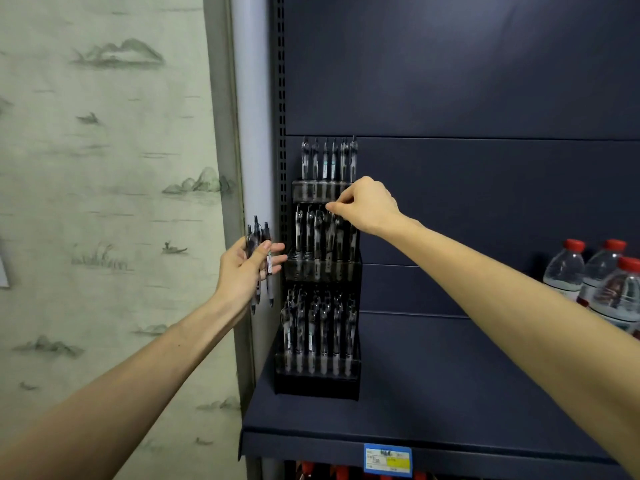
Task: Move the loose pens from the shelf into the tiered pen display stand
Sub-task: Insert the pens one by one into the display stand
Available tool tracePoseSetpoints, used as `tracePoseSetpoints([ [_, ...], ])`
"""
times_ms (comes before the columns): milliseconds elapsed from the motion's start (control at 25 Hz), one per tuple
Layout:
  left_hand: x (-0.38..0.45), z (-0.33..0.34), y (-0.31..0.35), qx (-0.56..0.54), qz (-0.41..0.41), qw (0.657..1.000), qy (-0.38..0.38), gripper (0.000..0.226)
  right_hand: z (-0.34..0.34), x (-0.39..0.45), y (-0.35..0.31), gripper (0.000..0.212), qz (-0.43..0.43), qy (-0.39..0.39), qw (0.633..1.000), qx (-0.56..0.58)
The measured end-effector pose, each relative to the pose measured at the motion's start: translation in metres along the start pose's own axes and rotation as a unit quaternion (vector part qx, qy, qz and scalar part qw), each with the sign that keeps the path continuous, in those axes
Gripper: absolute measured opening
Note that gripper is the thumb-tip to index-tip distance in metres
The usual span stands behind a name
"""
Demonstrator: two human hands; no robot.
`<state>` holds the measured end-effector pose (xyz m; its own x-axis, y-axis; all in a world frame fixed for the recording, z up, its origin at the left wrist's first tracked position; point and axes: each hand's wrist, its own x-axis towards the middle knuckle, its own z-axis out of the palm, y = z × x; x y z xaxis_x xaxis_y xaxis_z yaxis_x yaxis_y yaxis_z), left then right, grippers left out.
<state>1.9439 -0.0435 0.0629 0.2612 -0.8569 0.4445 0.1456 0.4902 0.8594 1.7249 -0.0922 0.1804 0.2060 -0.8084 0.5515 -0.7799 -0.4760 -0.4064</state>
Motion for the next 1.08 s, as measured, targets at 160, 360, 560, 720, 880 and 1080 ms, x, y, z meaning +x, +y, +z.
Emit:
tracePoseSetpoints([
  [160,0.001,-0.001,0.002,-0.025,-0.020,0.999,0.010,0.017,0.001,0.003,0.002,0.019,0.010,-0.023,0.999,0.021],
  [360,0.001,0.002,0.003,-0.018,-0.049,0.998,0.017,0.028,0.002,0.006,-0.003,0.025,0.017,-0.045,0.998,-0.036],
  [560,-0.001,0.011,0.006,-0.036,-0.058,0.997,0.030,0.015,0.002,-0.005,-0.013,0.027,-0.070,0.079,0.994,0.034],
  [720,-0.001,0.031,0.021,-0.106,-0.075,0.990,0.062,0.018,0.004,-0.008,-0.025,0.030,-0.116,-0.018,0.992,0.047],
  [880,-0.002,0.045,0.030,-0.124,-0.072,0.988,0.054,0.013,0.006,-0.007,-0.031,0.024,-0.115,-0.037,0.991,0.057],
  [1080,0.000,0.047,0.025,-0.096,-0.066,0.992,0.050,0.016,0.005,-0.004,-0.029,0.019,-0.089,-0.063,0.992,0.058],
])
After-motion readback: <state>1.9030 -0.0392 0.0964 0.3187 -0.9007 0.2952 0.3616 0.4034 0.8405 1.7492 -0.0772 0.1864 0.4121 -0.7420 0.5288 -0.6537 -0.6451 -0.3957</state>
